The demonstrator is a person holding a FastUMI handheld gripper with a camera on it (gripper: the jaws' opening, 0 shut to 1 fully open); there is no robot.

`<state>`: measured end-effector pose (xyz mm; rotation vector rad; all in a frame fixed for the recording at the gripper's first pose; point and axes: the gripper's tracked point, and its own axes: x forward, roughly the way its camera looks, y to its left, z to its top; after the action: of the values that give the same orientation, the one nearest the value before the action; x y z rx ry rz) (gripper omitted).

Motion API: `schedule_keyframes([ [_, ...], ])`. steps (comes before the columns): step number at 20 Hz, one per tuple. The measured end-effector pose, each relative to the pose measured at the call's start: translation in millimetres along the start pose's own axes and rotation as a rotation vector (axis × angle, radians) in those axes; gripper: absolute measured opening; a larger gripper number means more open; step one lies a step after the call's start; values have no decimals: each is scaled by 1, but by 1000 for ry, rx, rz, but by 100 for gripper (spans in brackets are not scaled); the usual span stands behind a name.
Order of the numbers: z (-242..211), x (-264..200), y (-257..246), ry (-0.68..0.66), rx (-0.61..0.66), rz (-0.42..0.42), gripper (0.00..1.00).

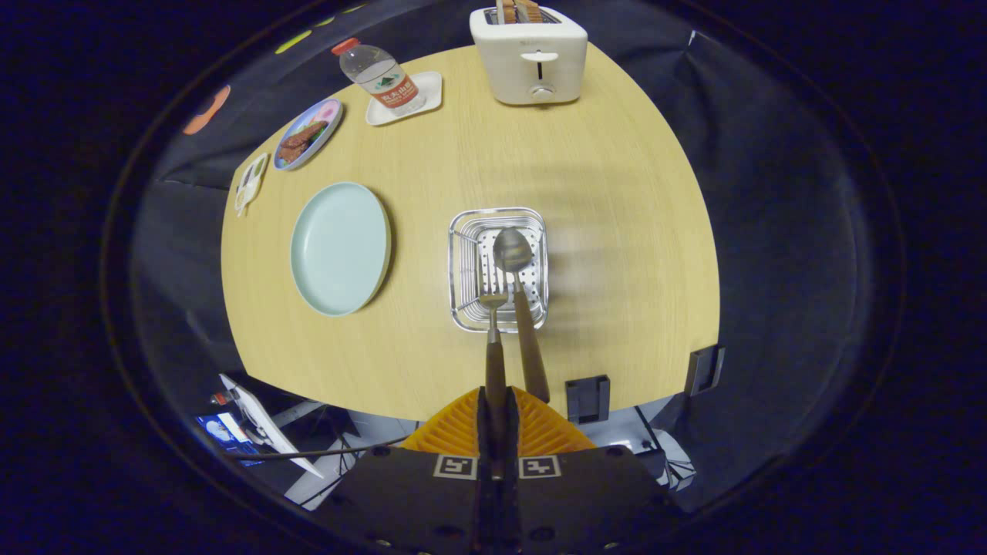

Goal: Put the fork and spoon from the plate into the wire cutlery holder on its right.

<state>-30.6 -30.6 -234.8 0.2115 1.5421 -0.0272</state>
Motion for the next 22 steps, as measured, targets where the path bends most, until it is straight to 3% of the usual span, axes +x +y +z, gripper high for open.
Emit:
schedule_keyframes([
  [9,20,10,10,-42,54,45,13],
  [14,29,-3,21,-126,28,66,46],
  [16,38,-15,26,-197,0,62,51],
  [19,63,-37,31,-377,-73,25,73],
  [22,78,-73,47,-570,-133,13,86],
])
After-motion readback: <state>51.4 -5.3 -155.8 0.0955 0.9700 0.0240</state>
